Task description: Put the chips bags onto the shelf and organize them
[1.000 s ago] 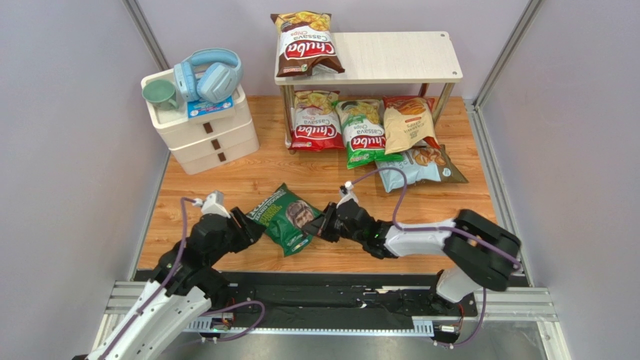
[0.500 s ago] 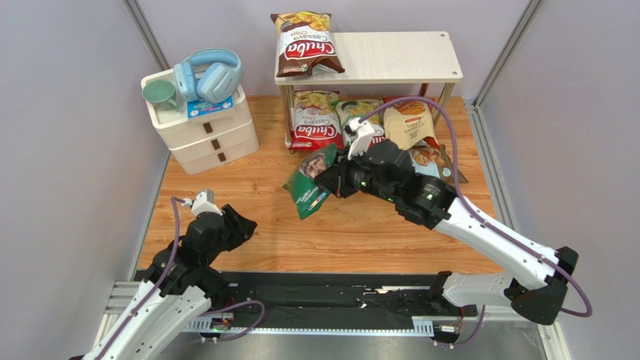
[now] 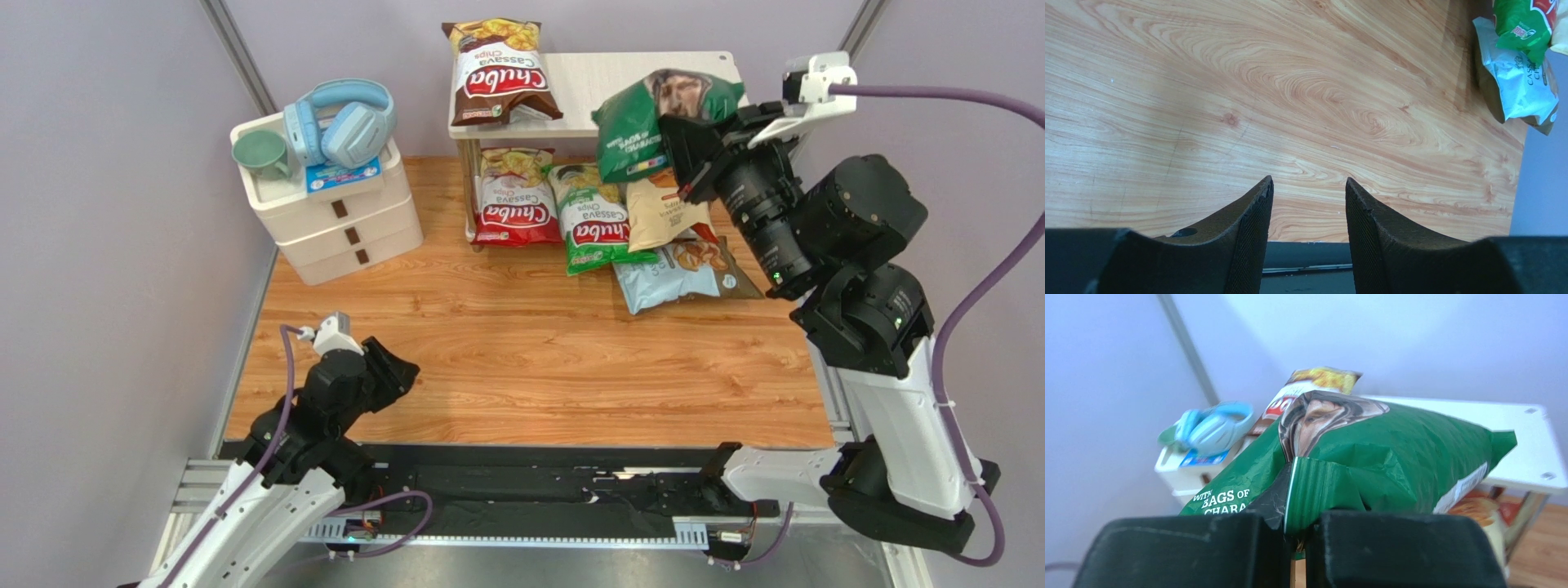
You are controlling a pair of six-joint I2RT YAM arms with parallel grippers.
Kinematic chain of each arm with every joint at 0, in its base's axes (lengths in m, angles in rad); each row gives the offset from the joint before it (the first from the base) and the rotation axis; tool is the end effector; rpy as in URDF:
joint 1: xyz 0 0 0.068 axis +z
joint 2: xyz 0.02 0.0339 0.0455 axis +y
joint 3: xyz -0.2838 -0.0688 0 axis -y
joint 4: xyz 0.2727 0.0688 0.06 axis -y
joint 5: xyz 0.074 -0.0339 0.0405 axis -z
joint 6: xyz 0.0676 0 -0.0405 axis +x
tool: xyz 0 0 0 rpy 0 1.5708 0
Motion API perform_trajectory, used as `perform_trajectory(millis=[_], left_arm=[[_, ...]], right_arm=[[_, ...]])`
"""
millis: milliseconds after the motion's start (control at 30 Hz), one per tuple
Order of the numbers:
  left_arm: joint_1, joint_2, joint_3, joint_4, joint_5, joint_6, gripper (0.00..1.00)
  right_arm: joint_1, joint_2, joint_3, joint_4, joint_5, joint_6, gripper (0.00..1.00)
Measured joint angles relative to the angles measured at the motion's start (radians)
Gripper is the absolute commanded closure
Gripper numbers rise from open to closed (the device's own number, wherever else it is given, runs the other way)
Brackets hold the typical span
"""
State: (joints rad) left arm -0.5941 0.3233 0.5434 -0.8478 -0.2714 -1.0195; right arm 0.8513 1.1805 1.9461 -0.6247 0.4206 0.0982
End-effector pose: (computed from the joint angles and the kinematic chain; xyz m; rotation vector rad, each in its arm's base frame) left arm 0.1067 -0.0502 0.2400 -0.6238 2.1514 -0.6117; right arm 0.1535 0.1333 0.6272 -0.1971 1.4464 0.4773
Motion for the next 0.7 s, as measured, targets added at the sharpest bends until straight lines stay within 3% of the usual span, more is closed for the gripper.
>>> perform_trajectory(millis=[200,367,700], left_arm=[[0.0,0.0,-0.016,0.002,0.004,0.0,0.48],[0.0,-0.001,-0.038,0.008,0.01,0.0,0.49],[0.0,-0.001,-0.053,0.007,0.003,0.004,0.49]], right_arm=[[-0.248,0.145,0.114,0.081,-0.08,-0.028,1.0],[-0.468,0.314,0.132,0.159,-0.264,0.067,1.0],[-0.602,0.529,0.036,0.434,-0.592,0.295,1.0]])
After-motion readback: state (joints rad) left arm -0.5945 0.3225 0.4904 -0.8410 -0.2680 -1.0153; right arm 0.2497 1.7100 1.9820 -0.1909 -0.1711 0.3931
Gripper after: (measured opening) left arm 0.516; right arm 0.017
